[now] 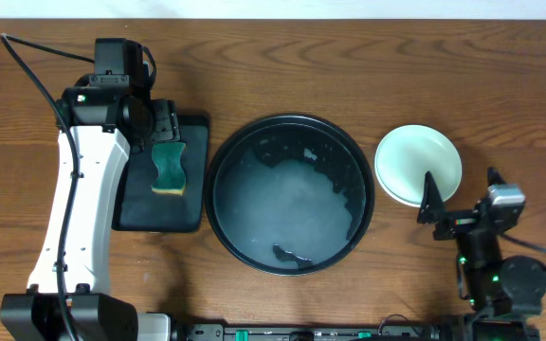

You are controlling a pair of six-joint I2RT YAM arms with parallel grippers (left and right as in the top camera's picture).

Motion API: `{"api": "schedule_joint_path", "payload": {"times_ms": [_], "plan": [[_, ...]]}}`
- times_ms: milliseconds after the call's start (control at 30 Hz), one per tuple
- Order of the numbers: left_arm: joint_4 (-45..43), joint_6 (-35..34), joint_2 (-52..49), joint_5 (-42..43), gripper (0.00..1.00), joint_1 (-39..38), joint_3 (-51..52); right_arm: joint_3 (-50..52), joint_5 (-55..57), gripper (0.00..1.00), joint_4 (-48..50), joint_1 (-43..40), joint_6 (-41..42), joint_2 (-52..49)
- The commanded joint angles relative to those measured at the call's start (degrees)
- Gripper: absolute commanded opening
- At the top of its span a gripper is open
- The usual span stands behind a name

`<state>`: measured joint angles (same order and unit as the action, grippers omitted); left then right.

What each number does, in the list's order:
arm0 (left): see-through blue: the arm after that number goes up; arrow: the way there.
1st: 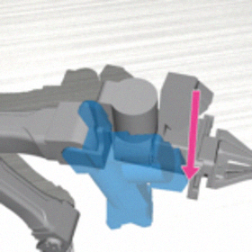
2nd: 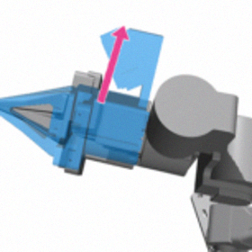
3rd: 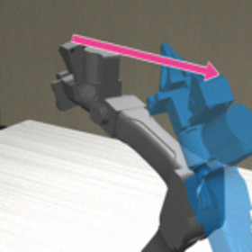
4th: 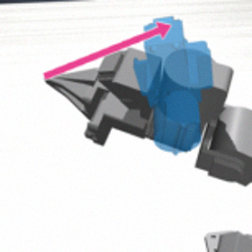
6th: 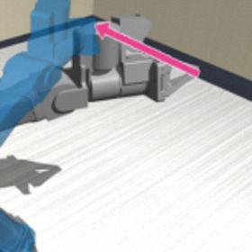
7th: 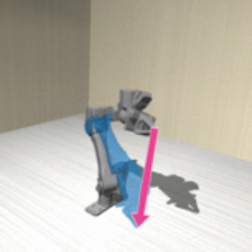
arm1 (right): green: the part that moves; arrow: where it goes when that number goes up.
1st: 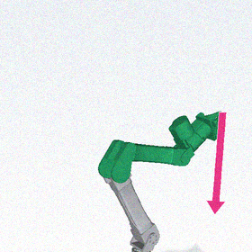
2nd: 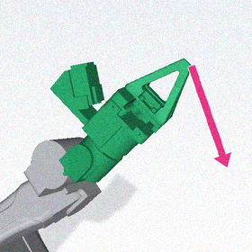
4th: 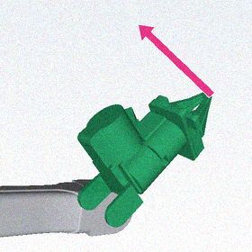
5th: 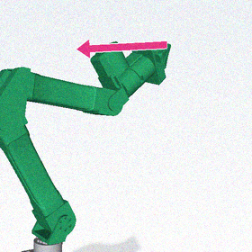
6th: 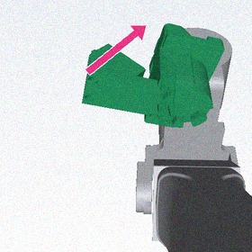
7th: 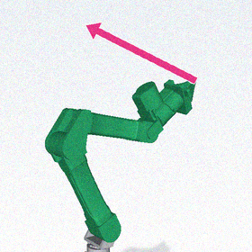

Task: Clean dirty plates on tray and stack at the side

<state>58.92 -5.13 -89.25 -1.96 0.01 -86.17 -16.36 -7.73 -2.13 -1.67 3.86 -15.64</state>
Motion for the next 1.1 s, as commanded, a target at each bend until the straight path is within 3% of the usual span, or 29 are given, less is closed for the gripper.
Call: {"api": "schedule_joint_path", "payload": {"times_ms": [0,333,433,1067], "plan": [[0.2,0.2,-0.2,-0.9,0.74,0.3,-0.6,5.7,0.2,0.99,3.6,0.7,0.0,4.0],[0.2,0.2,-0.2,-0.9,0.74,0.3,-0.6,15.9,0.2,0.99,5.4,0.6,0.8,13.2],[0.2,0.2,-0.2,-0.9,0.74,0.3,-0.6,16.1,0.1,0.99,0.5,0.6,0.8,15.4],[0.2,0.2,-0.2,-0.9,0.75,0.3,-0.6,16.0,-0.7,0.99,-1.5,0.6,1.6,15.1]]}}
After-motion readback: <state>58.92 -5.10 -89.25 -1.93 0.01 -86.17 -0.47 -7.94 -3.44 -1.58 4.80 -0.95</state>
